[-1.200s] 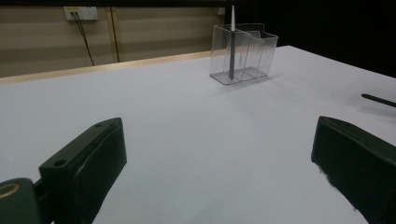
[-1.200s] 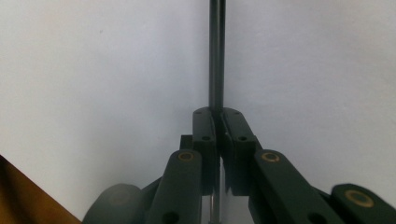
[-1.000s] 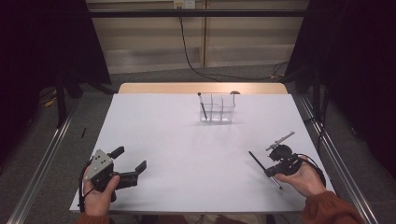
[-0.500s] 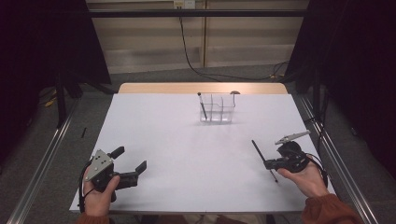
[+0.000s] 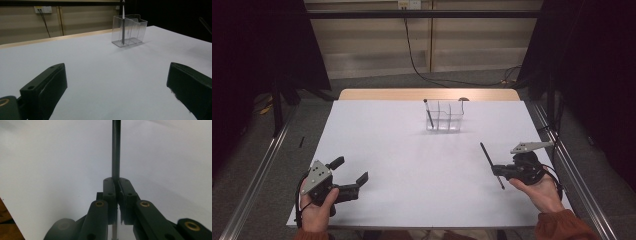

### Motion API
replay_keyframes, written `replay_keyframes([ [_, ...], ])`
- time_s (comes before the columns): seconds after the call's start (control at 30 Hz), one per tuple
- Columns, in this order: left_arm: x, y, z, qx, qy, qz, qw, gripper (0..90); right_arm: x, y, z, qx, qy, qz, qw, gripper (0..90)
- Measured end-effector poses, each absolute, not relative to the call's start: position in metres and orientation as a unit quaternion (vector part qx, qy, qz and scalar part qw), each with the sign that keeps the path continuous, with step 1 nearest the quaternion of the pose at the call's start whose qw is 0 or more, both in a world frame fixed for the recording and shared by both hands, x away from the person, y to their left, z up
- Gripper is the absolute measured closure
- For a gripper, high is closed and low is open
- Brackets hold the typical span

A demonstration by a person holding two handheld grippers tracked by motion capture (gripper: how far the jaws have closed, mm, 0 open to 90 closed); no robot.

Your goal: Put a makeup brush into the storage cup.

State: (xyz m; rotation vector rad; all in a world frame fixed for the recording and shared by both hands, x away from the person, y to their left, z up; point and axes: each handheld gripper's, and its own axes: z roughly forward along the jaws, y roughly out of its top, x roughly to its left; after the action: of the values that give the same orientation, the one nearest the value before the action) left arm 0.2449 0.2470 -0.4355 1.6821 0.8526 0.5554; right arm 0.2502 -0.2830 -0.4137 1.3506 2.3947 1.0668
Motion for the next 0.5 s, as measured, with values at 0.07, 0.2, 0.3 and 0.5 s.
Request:
replay_keyframes([
  [0.07,0.245,0.247,-0.435,0.716,0.358,0.232,0.553,2.9,0.250,-0.283,-0.411,0.450,0.807,0.370,0.101,84.5],
  [0.2,0.245,0.246,-0.433,0.718,0.352,0.234,0.553,2.8,0.251,-0.281,-0.405,0.432,0.808,0.387,0.104,84.5],
  [0.3,0.244,0.247,-0.430,0.715,0.350,0.237,0.556,2.9,0.252,-0.278,-0.402,0.420,0.809,0.398,0.101,84.5],
  [0.5,0.245,0.246,-0.424,0.720,0.344,0.236,0.554,2.8,0.254,-0.268,-0.396,0.401,0.813,0.409,0.104,84.5],
])
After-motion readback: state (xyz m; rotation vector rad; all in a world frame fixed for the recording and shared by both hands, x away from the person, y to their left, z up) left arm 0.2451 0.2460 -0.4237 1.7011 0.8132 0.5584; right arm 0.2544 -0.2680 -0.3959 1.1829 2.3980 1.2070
